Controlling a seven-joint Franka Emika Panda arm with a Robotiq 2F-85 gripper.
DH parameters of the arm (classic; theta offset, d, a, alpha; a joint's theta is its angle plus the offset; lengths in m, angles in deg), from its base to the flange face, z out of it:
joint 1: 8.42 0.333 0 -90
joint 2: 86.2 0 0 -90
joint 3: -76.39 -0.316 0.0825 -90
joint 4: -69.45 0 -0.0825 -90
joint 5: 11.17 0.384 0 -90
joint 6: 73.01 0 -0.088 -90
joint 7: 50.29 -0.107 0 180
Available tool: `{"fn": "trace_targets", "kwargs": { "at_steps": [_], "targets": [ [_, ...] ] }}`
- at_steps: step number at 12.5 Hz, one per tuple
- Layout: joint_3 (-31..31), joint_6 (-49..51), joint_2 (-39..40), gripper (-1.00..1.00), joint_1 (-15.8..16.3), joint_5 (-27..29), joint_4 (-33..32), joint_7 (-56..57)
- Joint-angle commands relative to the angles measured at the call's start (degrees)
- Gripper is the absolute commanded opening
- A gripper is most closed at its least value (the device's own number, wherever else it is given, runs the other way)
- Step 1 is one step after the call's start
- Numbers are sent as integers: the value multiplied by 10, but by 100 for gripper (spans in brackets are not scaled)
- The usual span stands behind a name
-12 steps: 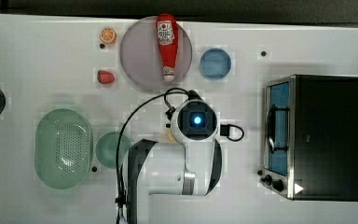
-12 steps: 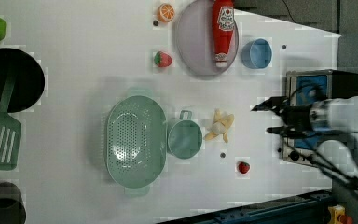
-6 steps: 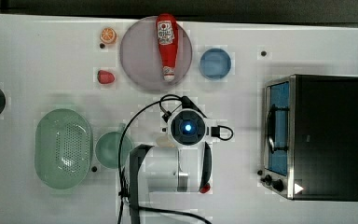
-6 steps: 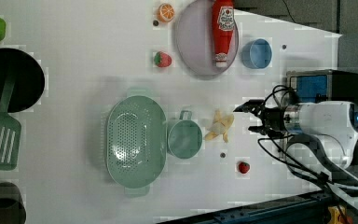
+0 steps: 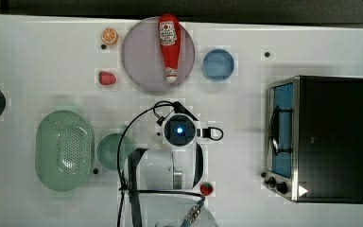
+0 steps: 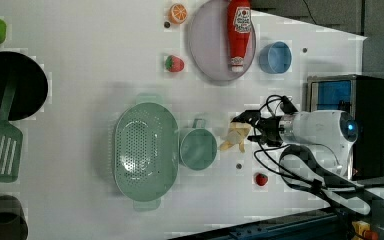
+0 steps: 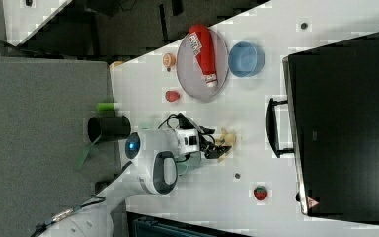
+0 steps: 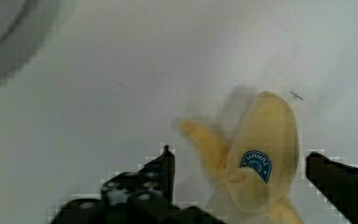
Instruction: Pick banana from table and place on oven.
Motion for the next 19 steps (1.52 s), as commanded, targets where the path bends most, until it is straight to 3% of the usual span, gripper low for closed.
{"fn": "trace_targets", "kwargs": {
  "at_steps": [1, 5, 9, 13, 16, 19],
  "targets": [
    [0, -17, 1, 43, -8, 10, 5, 6],
    [-1, -20, 2, -48, -8, 10, 6, 6],
    [-4, 1, -40, -53, -8, 10, 7, 6],
    [-5, 147, -196, -53, -9, 10, 34, 6],
    [4, 318, -290, -53, -9, 17, 112, 6],
    [30, 470, -321, -53, -14, 19, 216, 6]
  ]
}}
